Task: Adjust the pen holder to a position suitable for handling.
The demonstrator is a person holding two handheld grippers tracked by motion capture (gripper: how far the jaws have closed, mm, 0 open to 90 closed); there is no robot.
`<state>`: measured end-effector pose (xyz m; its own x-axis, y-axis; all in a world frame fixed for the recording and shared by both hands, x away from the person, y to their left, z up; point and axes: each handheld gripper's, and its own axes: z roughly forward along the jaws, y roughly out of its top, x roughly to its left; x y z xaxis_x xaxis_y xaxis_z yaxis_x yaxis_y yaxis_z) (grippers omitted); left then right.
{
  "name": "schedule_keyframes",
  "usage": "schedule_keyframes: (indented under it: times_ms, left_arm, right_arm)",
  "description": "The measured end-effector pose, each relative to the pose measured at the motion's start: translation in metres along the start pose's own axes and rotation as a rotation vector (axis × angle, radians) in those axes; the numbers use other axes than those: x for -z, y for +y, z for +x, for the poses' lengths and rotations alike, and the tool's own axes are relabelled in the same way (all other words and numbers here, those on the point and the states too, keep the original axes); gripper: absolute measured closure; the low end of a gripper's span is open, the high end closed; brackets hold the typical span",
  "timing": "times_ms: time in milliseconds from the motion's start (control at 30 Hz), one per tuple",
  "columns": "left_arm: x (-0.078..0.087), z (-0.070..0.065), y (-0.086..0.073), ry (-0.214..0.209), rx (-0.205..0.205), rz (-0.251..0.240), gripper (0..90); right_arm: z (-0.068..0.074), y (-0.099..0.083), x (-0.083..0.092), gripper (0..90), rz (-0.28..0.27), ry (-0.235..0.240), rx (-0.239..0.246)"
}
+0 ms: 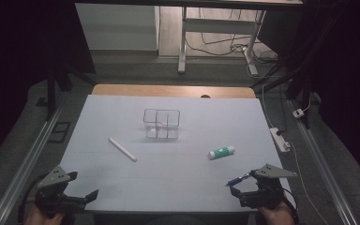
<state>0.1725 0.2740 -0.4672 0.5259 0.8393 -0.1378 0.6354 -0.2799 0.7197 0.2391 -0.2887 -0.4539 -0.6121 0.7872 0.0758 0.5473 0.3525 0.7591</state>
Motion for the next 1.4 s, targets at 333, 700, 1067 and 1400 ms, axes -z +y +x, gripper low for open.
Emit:
schedule_keyframes:
  times_ms: [333, 700, 1067, 1400]
  left_arm:
    - [-0.015, 0.010, 0.013, -0.078, -0.017, -0.049, 0.0]
    - [-0.042, 0.015, 0.038, -0.084, -0.051, -0.047, 0.0]
    - [-0.080, 0.023, 0.073, -0.060, -0.039, -0.008, 0.0]
    - [-0.121, 0.032, 0.103, -0.043, -0.080, 0.010, 0.0]
  right_arm:
    - [0.001, 0.000, -0.001, 0.0, 0.006, 0.001, 0.008]
    - [0.000, 0.001, -0.002, 0.0, 0.011, 0.011, 0.008]
    - [0.001, 0.001, -0.002, 0.0, 0.017, 0.014, 0.015]
    - [0.001, 0.001, -0.003, 0.0, 0.019, 0.016, 0.014]
